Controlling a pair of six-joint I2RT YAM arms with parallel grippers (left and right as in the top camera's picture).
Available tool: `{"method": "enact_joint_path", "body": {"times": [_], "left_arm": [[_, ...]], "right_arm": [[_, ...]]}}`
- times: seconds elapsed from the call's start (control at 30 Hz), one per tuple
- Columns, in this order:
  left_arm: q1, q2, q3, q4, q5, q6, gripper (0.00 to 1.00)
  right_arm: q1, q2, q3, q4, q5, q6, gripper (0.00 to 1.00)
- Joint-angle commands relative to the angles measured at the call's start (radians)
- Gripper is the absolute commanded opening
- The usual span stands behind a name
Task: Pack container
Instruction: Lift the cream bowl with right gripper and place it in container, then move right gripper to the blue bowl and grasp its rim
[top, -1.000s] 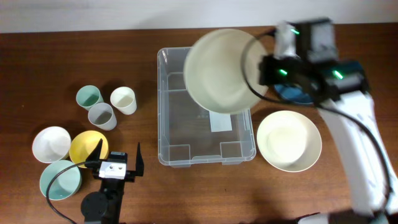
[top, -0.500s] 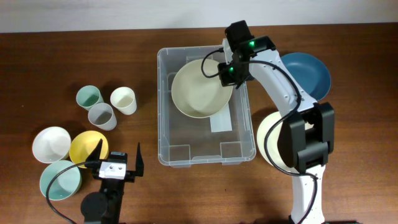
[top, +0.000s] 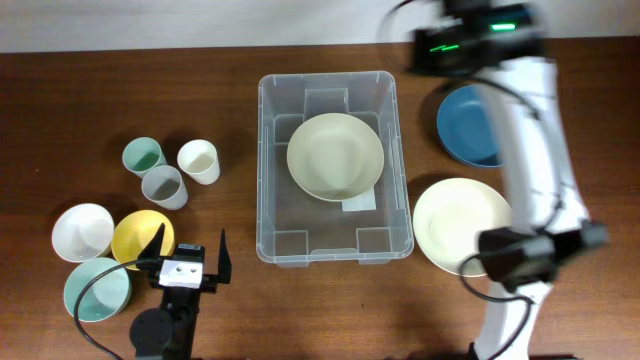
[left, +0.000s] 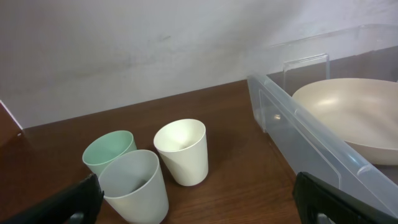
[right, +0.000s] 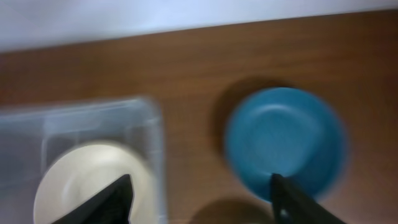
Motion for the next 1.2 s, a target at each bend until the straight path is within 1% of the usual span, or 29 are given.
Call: {"method": "enact_joint_path", "body": {"times": [0.0, 0.03, 0.07, 0.13, 0.2, 0.23, 0.3, 0.33, 0.4, 0.5, 0.6, 0.73, 0.77, 0.83, 0.87, 0.9, 0.93, 0.97, 1.0, 1.13, 1.17], "left_arm": [[0.003, -0.005, -0.006, 0.000, 0.011, 0.016, 1.00], [0.003, -0.005, -0.006, 0.000, 0.011, 0.016, 1.00], [0.003, -0.005, -0.006, 0.000, 0.011, 0.016, 1.00], [0.003, -0.005, -0.006, 0.000, 0.011, 0.016, 1.00], [0.003, -0.005, -0.006, 0.000, 0.011, 0.016, 1.00], [0.003, -0.005, -0.006, 0.000, 0.011, 0.016, 1.00], [0.003, -0.005, -0.006, -0.001, 0.011, 0.016, 0.99], [0.003, -0.005, -0.006, 0.000, 0.011, 0.016, 1.00], [0.003, -0.005, -0.006, -0.001, 0.011, 0.016, 1.00], [0.003, -0.005, -0.006, -0.001, 0.011, 0.016, 1.00], [0.003, -0.005, -0.006, 0.000, 0.011, 0.016, 1.00], [0.003, -0.005, -0.006, 0.000, 0.011, 0.016, 1.00], [0.003, -0.005, -0.006, -0.001, 0.011, 0.016, 1.00], [0.003, -0.005, -0.006, 0.000, 0.011, 0.016, 1.00], [0.003, -0.005, -0.006, -0.001, 0.011, 0.016, 1.00], [0.003, -0.005, -0.006, -0.001, 0.011, 0.016, 1.00], [0.003, -0.005, -0.006, -0.001, 0.011, 0.016, 1.00], [0.003, -0.005, -0.006, -0.001, 0.011, 0.016, 1.00], [0.003, -0.005, -0.006, -0.001, 0.011, 0.016, 1.00], [0.003, -0.005, -0.006, -0.001, 0.011, 0.016, 1.00], [0.003, -0.005, -0.006, -0.001, 0.011, 0.016, 1.00]], "right_arm": [[-0.200, -0.023, 0.001, -0.043, -0.071, 0.086, 0.70], [-0.327, -0.009, -0.055, -0.058, -0.151, 0.086, 0.70], [-0.354, -0.005, -0.079, -0.057, -0.164, 0.086, 0.70], [-0.439, 0.006, -0.182, -0.038, -0.190, 0.085, 0.70], [-0.481, 0.008, -0.288, 0.006, -0.190, 0.080, 0.71], [-0.507, 0.008, -0.401, 0.066, -0.190, 0.071, 0.72], [-0.520, 0.008, -0.578, 0.187, -0.195, 0.059, 0.72], [-0.519, 0.008, -0.624, 0.226, -0.195, 0.059, 0.72], [-0.516, 0.008, -0.800, 0.406, -0.256, 0.036, 0.72], [-0.517, 0.008, -0.909, 0.525, -0.302, 0.037, 0.72], [-0.517, 0.008, -0.974, 0.604, -0.303, 0.037, 0.72], [-0.516, 0.022, -1.014, 0.663, -0.303, 0.037, 0.70], [-0.516, 0.032, -1.017, 0.672, -0.302, 0.037, 0.66], [-0.515, 0.056, -1.018, 0.677, -0.303, 0.040, 0.50], [-0.515, 0.070, -1.018, 0.677, -0.299, 0.045, 0.46], [-0.513, 0.083, -1.018, 0.680, -0.299, 0.049, 0.38], [-0.512, 0.084, -1.018, 0.680, -0.298, 0.049, 0.34], [-0.511, 0.085, -1.018, 0.682, -0.294, 0.049, 0.25], [-0.511, 0.085, -1.018, 0.687, -0.296, 0.049, 0.19], [-0.511, 0.084, -1.017, 0.688, -0.296, 0.049, 0.04], [-0.511, 0.084, -1.014, 0.687, -0.296, 0.049, 0.04]]}}
